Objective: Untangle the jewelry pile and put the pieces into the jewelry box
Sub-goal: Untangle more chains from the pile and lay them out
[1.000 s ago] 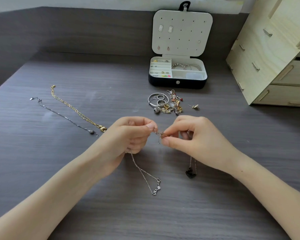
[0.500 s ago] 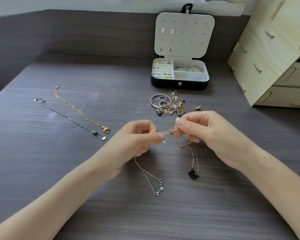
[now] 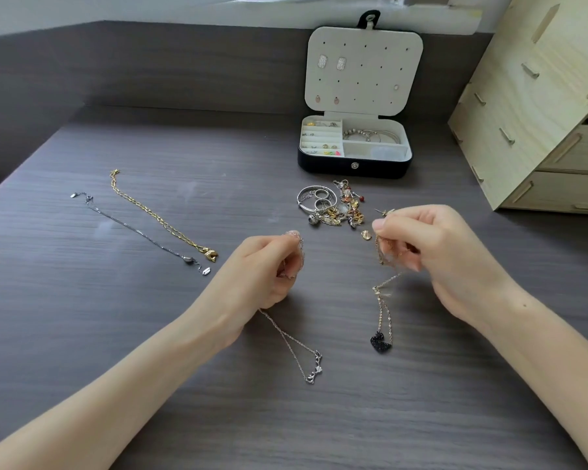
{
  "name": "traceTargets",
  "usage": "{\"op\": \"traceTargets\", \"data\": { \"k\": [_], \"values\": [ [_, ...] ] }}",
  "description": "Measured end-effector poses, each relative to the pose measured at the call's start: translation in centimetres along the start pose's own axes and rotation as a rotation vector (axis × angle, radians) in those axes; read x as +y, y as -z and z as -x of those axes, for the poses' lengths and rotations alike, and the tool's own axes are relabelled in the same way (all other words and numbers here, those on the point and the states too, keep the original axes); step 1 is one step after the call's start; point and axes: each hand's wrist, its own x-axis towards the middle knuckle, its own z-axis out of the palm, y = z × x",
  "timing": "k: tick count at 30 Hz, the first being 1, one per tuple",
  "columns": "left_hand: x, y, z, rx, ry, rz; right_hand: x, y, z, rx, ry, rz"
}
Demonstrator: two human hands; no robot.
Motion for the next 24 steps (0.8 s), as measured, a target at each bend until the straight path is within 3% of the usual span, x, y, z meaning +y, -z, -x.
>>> {"op": "traceTargets", "data": {
  "k": [4, 6, 9, 12, 16, 21, 24],
  "values": [
    [0.0, 0.0, 0.0, -0.013, -0.002, -0.006, 0.2, 0.3, 0.0, -0.046, -0.010, 0.191],
    [0.0, 0.1, -0.2, -0.031, 0.003, 0.004, 0.7, 0.1, 0.3, -0.043, 0.055, 0.531],
    [0.0, 0.3, -0.2, -0.059, 0.004, 0.022, 1.5, -0.8, 0.8, 0.160, 0.325, 1.045],
    [-0.1, 0.2, -0.1, -0.070, -0.019, 0.002, 2.0, -1.4, 0.6, 0.171, 0.514, 0.938],
    [0.1, -0.2, 0.1, -0.083, -0.071, -0.011, 1.6, -2.7, 0.9, 0.001, 0.516, 0.602],
    [0.3, 0.2, 0.5, -0.072, -0.183, -0.051, 1.3, -4.1, 1.2, 0.106, 0.554, 0.563],
    [0.7, 0.9, 1.2, -0.106, -0.231, 0.002, -0.5, -3.5, 2.2, 0.035, 0.441, 0.427]
  ]
}}
